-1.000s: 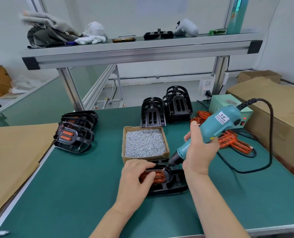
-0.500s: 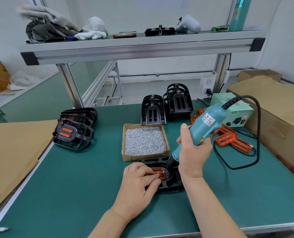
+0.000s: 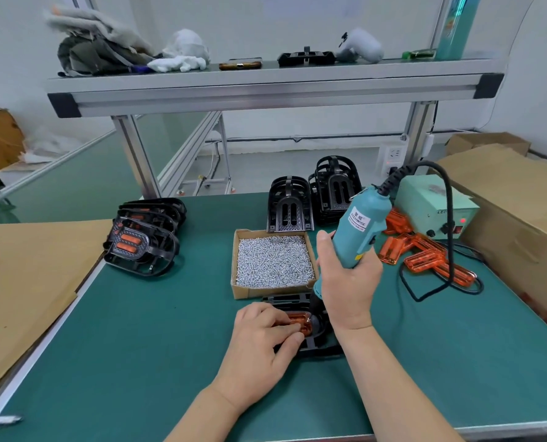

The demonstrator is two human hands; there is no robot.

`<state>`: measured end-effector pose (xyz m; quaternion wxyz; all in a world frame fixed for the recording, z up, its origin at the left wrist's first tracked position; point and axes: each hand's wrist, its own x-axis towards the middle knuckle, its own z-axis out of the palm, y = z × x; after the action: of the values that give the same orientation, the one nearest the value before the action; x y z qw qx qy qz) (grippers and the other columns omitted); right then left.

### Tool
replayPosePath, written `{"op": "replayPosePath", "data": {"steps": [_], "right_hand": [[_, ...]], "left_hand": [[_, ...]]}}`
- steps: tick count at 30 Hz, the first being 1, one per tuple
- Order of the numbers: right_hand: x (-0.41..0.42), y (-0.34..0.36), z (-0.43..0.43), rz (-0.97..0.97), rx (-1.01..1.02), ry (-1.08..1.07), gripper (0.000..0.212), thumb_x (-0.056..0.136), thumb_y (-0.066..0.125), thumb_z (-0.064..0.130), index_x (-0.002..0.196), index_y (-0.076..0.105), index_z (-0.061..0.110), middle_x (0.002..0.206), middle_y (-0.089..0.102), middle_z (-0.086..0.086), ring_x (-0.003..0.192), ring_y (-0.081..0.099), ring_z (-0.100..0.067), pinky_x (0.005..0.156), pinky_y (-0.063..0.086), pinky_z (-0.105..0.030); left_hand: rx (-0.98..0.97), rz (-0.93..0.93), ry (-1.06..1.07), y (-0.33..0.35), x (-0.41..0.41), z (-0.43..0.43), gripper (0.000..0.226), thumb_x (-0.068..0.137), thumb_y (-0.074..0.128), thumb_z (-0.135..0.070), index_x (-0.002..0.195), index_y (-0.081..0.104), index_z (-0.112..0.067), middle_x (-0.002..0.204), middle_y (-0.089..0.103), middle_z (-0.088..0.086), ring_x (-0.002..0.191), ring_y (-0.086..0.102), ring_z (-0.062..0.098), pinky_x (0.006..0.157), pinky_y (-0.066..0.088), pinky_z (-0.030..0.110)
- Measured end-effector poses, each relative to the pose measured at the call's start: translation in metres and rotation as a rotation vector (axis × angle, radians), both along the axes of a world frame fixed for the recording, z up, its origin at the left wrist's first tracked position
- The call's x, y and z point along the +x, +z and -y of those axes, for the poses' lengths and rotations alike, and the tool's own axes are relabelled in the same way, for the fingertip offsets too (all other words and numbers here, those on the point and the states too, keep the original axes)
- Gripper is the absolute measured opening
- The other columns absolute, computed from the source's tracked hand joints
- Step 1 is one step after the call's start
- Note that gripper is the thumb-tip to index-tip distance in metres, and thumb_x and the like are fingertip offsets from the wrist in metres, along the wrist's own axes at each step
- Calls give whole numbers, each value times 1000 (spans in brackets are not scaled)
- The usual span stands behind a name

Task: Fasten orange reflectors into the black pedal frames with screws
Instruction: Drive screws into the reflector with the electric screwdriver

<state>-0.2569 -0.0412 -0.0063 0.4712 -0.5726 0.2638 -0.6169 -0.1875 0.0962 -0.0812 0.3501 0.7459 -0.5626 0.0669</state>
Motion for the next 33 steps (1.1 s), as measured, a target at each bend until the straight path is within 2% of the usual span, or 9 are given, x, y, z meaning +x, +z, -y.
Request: {"op": "replayPosePath", "data": {"steps": [4,12,20,26,33], "right_hand": [[-1,2,0,-3,-1,-13,39,82,70,43,72,57,7,59,58,-15,56,56,-38,55,50,-53],[-2,2,0,-17,-4,-26,37,82,70,41,72,58,8,60,59,-14,56,57,-36,55,51,-52],[1,-2,0,-7,-4,5,39,83,73,41,72,54,9,59,56,-16,56,54,-42,51,47,-53],[3,-3,-3,-45,-81,35,40,84,72,41,71,52,8,57,54,-6,52,51,-29,48,45,-48],[7,-1,0,-49,-59,89,42,82,72,41,68,47,11,56,49,-6,52,46,-29,49,43,-46]], "left_hand": [[2,-5,2,1,0,-1,29,95,52,-47,101,78,-35,97,64,-19,99,54,12,94,41,38],[18,-14,4,2,-1,-1,30,95,52,-46,101,78,-34,97,64,-18,98,55,12,94,41,39],[19,-12,8,1,0,-2,29,96,51,-46,101,78,-35,98,63,-18,97,53,10,95,38,36],[15,-8,9,0,0,0,29,96,52,-46,101,78,-36,98,62,-19,98,53,9,95,39,35],[19,-13,11,2,-1,0,31,96,50,-46,102,78,-34,97,62,-19,96,54,9,94,41,37]]}}
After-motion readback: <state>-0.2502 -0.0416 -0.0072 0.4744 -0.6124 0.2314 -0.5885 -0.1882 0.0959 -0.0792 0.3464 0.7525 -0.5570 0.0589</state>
